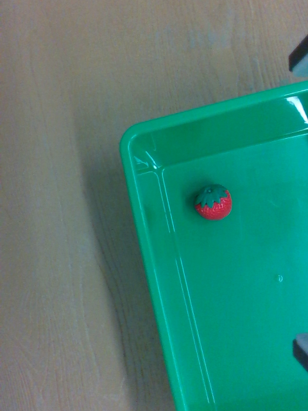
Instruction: Pick fruit
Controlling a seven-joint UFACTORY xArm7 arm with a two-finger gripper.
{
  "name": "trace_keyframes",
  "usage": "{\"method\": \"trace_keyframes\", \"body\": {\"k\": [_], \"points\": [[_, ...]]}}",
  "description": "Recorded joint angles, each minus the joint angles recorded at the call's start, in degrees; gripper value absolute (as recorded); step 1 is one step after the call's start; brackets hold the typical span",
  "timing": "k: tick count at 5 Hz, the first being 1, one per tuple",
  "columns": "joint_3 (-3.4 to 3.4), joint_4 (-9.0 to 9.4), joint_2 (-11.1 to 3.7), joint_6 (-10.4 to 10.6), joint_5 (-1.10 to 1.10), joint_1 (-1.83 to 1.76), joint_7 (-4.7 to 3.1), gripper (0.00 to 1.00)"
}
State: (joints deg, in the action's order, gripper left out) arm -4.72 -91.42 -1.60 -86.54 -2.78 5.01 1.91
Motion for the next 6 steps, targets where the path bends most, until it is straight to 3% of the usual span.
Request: {"method": "trace_keyframes", "body": {"k": [1,2,3,4,5,6], "points": [[-0.08,1.04,-0.8,1.7,-0.12,-0.08,-0.02,0.0],[-0.08,1.04,-0.8,1.7,-0.12,-0.08,-0.02,0.0],[-0.17,2.21,-1.72,3.6,-0.27,-0.18,-0.05,0.0],[-0.17,2.21,-1.72,3.6,-0.27,-0.18,-0.05,0.0],[-0.27,3.45,-2.68,5.6,-0.42,-0.28,-0.07,0.0],[-0.27,3.45,-2.68,5.6,-0.42,-0.28,-0.07,0.0]]}}
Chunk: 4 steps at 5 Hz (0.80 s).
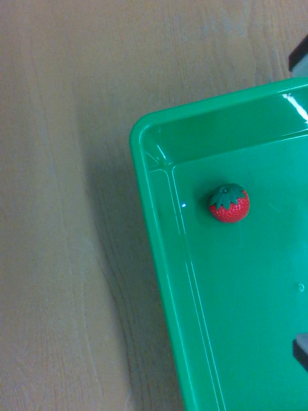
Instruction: Pick fruit
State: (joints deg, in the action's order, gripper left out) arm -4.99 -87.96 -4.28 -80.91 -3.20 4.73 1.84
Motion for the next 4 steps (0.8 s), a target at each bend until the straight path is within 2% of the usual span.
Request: {"method": "trace_keyframes", "body": {"k": [1,2,3,4], "points": [[-0.11,1.38,-1.07,2.2,-0.17,-0.11,-0.03,0.0],[-0.11,1.38,-1.07,2.2,-0.17,-0.11,-0.03,0.0],[-0.22,2.84,-2.2,4.6,-0.34,-0.23,-0.06,0.0],[-0.22,2.84,-2.2,4.6,-0.34,-0.23,-0.06,0.0]]}}
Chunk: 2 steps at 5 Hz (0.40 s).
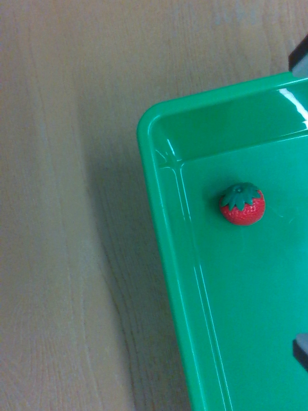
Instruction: Pick fruit
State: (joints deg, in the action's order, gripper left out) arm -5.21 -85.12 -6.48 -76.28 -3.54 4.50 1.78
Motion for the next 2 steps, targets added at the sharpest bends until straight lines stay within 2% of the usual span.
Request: {"method": "trace_keyframes", "body": {"k": [1,2], "points": [[-0.12,1.56,-1.21,2.5,-0.19,-0.13,-0.03,0.0],[-0.12,1.56,-1.21,2.5,-0.19,-0.13,-0.03,0.0]]}}
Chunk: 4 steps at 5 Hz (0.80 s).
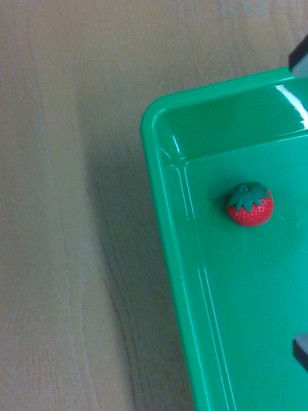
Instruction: Pick fruit
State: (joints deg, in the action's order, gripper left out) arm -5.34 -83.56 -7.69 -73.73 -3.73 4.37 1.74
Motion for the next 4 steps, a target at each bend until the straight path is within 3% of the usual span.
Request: {"method": "trace_keyframes", "body": {"k": [1,2,3,4], "points": [[-0.12,1.54,-1.2,2.5,-0.19,-0.13,-0.03,0.0],[-0.12,1.54,-1.2,2.5,-0.19,-0.13,-0.03,0.0],[-0.25,3.18,-2.47,5.2,-0.38,-0.26,-0.07,0.0],[-0.25,3.18,-2.47,5.2,-0.38,-0.26,-0.07,0.0]]}}
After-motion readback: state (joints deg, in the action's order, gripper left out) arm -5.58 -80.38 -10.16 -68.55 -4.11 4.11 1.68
